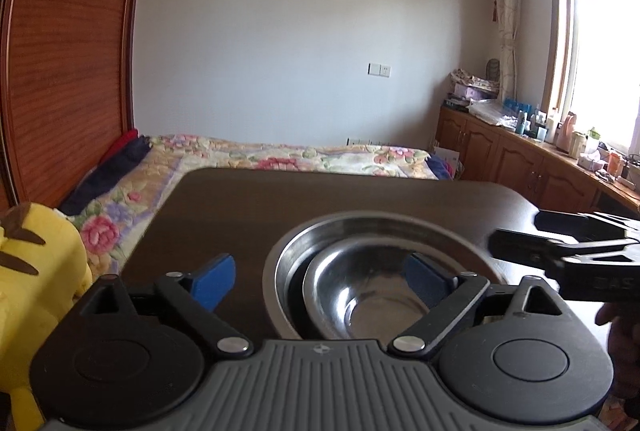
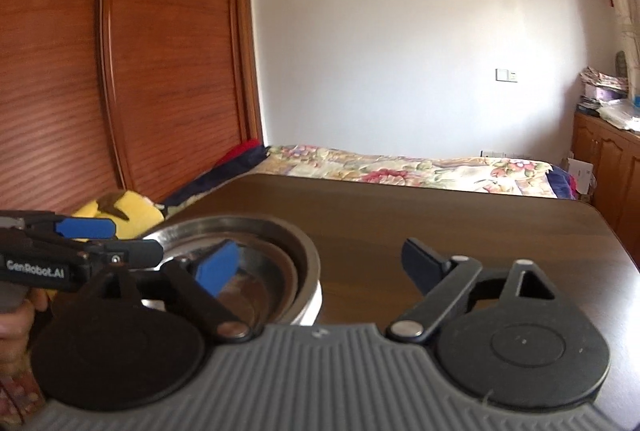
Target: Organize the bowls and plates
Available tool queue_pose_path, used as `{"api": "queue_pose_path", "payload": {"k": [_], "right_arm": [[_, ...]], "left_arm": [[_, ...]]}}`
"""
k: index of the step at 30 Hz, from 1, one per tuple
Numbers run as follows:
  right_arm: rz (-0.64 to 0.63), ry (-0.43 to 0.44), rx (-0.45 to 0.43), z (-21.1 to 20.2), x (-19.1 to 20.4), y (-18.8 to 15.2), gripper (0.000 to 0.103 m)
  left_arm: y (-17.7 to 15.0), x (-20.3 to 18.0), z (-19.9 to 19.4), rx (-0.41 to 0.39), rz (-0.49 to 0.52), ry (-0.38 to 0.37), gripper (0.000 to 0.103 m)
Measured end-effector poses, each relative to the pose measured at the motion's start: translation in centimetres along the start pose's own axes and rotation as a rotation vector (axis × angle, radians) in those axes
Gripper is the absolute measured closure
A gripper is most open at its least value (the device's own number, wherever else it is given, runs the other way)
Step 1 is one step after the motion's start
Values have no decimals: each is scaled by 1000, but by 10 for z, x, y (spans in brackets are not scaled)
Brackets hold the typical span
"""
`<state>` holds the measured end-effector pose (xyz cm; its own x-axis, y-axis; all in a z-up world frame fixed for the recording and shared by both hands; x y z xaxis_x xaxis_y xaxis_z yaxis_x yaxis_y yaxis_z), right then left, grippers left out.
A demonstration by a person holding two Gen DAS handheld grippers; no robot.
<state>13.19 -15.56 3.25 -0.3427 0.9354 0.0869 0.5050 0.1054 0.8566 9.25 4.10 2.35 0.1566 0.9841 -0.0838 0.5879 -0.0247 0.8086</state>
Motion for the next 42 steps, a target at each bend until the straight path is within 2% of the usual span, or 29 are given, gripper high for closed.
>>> {"api": "queue_pose_path", "payload": {"k": [3, 14, 17, 25, 28, 42], "right_arm": [[22, -20, -36, -16, -8, 0, 0], [85, -90, -65, -43, -32, -5, 0], [93, -111, -69, -45, -35, -10, 0], [90, -166, -72, -49, -33, -29, 0], [101, -174, -79, -50, -34, -34, 0], [84, -235, -83, -48, -30, -49, 0]], "left_arm": [[4, -5, -11, -31, 13, 15, 0], [7, -26, -33, -98, 32, 68, 0], [4, -31, -32, -90, 32, 83, 0], [-17, -48, -29, -59, 48, 42, 0], [-25, -55, -28, -50, 75, 49, 0], [-50, -51, -21, -9, 66, 77, 0]]}}
Point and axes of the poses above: each gripper's, at about its wrist camera, not at the fingertips, and z roughly the way its jaws point, x to its left, y to its top, the point moved 5 cm from there along z, roughly the way its jaws point, and after that the axes turned 12 degrees about x, right-handed, at the moved point
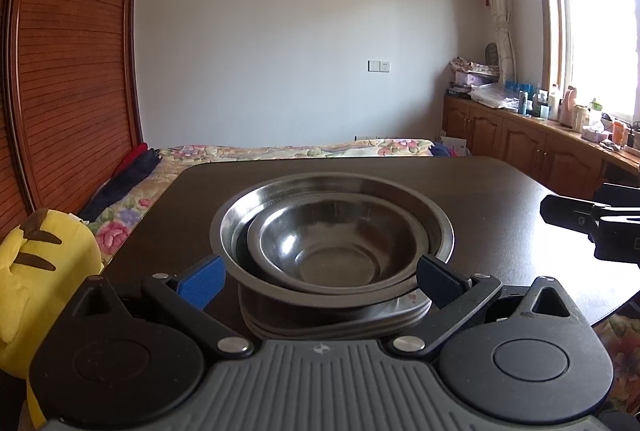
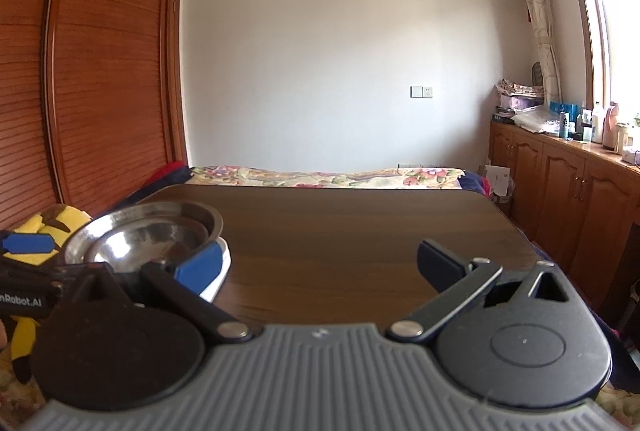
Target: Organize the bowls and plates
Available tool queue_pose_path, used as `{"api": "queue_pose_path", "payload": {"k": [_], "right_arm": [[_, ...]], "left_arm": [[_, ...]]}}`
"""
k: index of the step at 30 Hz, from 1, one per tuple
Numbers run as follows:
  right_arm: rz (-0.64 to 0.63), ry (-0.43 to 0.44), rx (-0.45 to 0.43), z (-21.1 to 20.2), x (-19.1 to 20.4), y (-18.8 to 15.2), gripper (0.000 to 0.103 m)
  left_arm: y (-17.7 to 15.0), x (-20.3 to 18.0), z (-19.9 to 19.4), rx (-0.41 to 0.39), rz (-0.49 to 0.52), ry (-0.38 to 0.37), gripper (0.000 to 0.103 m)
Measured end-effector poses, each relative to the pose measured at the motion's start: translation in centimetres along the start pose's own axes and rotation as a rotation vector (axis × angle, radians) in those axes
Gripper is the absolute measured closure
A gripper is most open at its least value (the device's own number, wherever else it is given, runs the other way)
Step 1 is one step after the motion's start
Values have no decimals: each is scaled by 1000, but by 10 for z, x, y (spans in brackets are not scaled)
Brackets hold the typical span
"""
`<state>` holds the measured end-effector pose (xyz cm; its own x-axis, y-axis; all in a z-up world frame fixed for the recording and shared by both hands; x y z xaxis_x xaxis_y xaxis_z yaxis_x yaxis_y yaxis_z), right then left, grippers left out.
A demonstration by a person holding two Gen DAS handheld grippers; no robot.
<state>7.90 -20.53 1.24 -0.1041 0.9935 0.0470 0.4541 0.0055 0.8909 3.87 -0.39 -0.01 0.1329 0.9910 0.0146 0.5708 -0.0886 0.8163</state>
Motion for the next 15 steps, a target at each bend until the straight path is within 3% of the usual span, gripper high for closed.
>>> {"api": "queue_pose_path", "payload": {"k": [15], "right_arm": [[17, 2, 12, 1, -5, -4, 0]], "left_arm": [[0, 1, -1, -5, 1, 11, 0]]}}
Point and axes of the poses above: each gripper's, at about its wrist camera, not at the fingertips, and z roughly the way its jaws point, x to its left, y to its top, the point moved 5 cm from there along z, roughly the way its jaws point, and after that the axes turned 12 degrees about x, right-handed, at the moved point
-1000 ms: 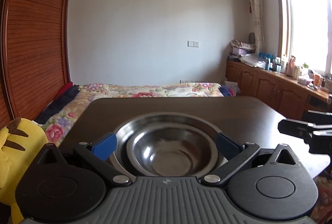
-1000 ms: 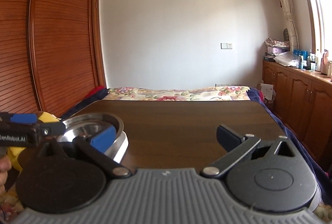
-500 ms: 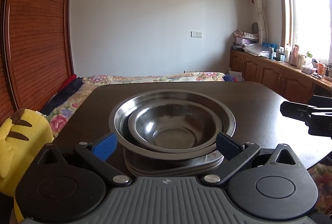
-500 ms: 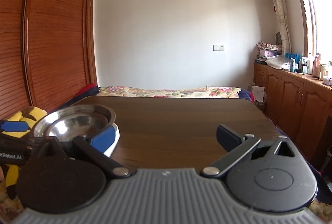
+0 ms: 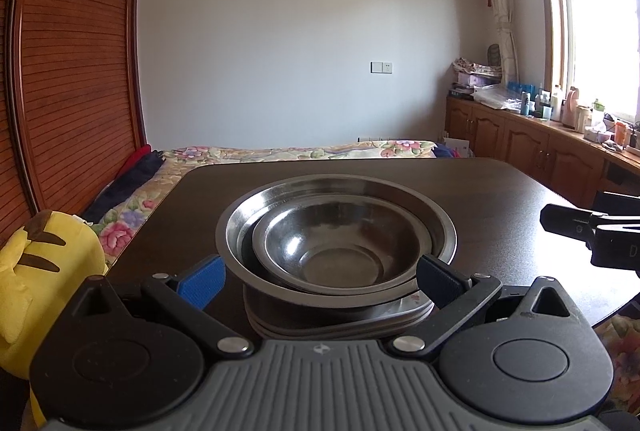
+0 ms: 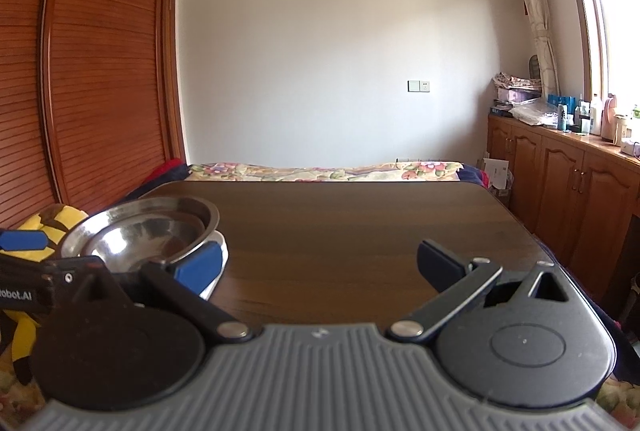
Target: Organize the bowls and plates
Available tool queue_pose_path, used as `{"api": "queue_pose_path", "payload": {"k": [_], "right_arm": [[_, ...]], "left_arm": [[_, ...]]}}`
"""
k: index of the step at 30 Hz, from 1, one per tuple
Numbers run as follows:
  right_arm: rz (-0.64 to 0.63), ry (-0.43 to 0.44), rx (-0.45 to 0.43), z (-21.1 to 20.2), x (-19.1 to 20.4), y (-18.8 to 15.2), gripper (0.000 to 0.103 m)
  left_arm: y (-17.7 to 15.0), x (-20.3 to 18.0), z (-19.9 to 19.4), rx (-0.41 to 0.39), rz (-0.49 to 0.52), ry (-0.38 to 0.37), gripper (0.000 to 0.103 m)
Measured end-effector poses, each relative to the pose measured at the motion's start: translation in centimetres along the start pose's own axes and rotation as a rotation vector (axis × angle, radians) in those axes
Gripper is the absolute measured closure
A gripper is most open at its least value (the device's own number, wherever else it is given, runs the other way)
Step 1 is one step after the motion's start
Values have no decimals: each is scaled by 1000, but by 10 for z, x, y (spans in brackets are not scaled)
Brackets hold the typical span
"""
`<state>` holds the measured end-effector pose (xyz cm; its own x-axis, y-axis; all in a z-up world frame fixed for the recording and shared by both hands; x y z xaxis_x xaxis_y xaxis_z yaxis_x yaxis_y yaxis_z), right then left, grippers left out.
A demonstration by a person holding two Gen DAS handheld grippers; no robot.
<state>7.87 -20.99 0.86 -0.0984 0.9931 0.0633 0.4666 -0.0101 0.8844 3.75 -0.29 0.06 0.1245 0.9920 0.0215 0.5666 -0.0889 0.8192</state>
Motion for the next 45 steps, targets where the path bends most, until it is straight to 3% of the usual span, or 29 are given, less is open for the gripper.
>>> {"api": "queue_pose_path", "payload": {"k": [45], "right_arm": [[-2, -17, 7, -1, -8, 1, 0]], "left_arm": [[1, -1, -2, 4, 9, 5, 0]]}}
Point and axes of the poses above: each gripper's, at about its wrist camera, not at the fingertips, and z roughly the way its jaws point, x to its left, y to its top, the point moved 5 cm from there along z, roughly the way its jaws point, and after that the axes turned 12 degrees about x, right-handed, at the moved point
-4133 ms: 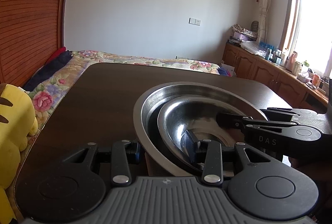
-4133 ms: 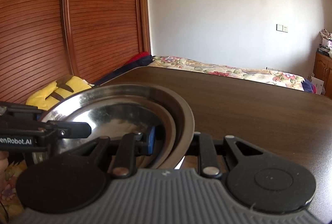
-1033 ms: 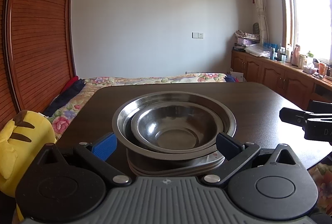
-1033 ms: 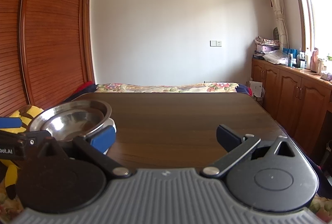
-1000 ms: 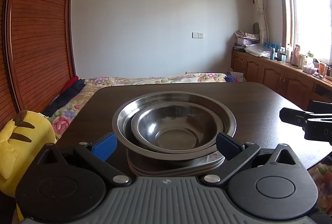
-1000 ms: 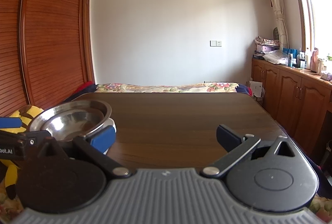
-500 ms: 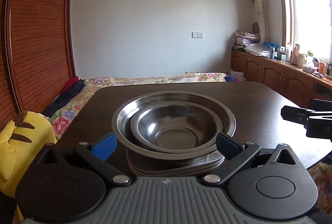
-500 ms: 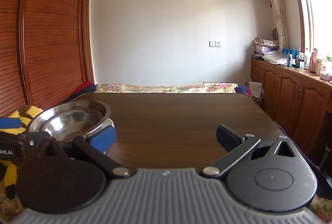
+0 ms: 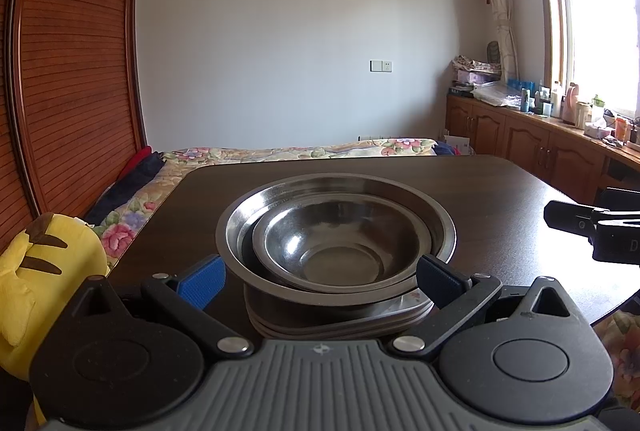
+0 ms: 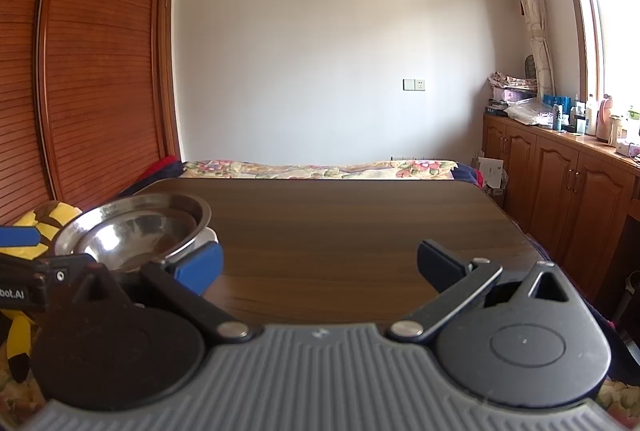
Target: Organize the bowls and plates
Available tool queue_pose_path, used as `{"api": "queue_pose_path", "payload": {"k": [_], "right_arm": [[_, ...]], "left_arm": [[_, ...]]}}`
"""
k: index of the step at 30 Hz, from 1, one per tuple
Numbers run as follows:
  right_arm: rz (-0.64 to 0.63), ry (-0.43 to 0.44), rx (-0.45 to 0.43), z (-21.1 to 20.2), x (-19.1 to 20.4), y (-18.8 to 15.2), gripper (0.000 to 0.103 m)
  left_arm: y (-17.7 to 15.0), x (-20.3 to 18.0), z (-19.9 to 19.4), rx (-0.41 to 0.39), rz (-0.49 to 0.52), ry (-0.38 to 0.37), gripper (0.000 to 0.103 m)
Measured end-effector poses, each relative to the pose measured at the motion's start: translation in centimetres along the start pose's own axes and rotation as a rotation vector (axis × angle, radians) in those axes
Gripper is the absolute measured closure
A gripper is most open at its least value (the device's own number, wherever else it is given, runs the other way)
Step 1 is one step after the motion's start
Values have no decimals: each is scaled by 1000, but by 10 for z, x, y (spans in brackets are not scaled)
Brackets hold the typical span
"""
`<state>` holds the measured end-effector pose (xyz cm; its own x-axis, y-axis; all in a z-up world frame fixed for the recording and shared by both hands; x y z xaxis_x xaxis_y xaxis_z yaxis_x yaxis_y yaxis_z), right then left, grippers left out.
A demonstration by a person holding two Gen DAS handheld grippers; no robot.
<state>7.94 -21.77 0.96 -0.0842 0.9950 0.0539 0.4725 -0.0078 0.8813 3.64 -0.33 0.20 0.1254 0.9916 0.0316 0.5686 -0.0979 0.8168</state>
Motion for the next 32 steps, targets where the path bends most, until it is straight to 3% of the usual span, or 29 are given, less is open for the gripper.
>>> {"api": "queue_pose_path", "payload": {"k": [32], "right_arm": [[-3, -4, 1, -1, -2, 1, 0]], "left_arm": [[0, 1, 1, 3, -1, 0, 0]]}}
Point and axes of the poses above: each gripper's, at about its wrist camera, not at the fingertips, and z roughly the way its jaws point, x to its left, y to its top, the point moved 5 cm from there along z, roughly the way its jaws point, and after that the axes turned 12 degrees about x, right-handed, at the moved point
